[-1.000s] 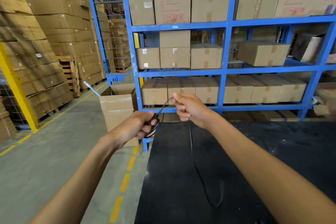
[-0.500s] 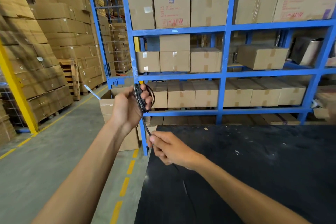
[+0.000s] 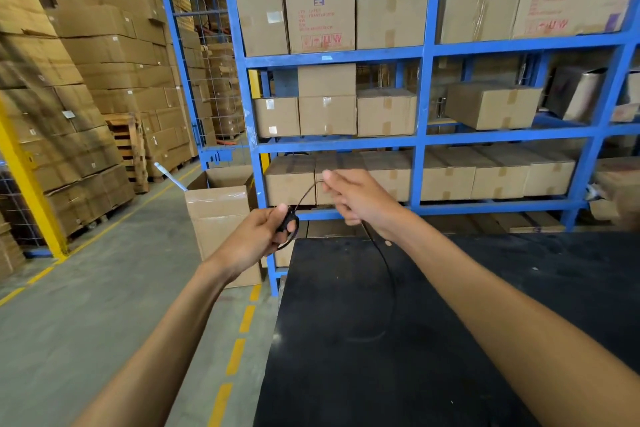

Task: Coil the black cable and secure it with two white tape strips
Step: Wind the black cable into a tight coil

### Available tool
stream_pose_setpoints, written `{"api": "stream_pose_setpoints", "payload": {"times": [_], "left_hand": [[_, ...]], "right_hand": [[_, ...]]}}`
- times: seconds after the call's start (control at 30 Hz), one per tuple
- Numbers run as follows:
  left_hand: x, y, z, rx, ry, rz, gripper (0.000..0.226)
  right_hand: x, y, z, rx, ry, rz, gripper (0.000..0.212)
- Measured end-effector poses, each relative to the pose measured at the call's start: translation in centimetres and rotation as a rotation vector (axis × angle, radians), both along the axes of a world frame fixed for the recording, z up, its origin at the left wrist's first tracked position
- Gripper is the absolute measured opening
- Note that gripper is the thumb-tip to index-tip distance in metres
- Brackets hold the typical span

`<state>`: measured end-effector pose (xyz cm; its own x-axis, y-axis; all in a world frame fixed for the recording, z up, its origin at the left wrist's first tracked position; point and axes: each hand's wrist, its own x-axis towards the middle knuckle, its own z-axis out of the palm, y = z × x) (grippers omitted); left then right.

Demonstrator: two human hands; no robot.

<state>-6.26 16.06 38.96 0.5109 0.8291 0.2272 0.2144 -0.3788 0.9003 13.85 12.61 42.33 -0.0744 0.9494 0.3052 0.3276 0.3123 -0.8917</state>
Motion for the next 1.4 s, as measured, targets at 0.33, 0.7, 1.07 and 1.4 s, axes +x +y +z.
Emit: {"api": "stream_pose_setpoints", "payload": {"times": [0.33,0.7,1.07,1.4], "left_hand": [[1.4,0.9,2.0,-0.072,-0.554,0.089,0.049],[1.2,-2.6,5.0,-0.143,-0.631,-0.183,0.04],[2.1,-2.4,0.7,0.149,-0.044,0.064,0.044],[3.7,-1.9,2.2,0.131,-0.442,0.322,0.042]], "right_hand": [[-6.6,-2.0,-4.6,0.325,-0.29,0.049,0.027],[-2.3,-0.6,-9.6,-0.219,-0.146,0.172,0.038],[0.2,-1.8,2.9,-0.014,0.038,0.049,0.032],[-6.2,-4.8,-1.7,0.259,-0.239,-0.059,0.024]]}}
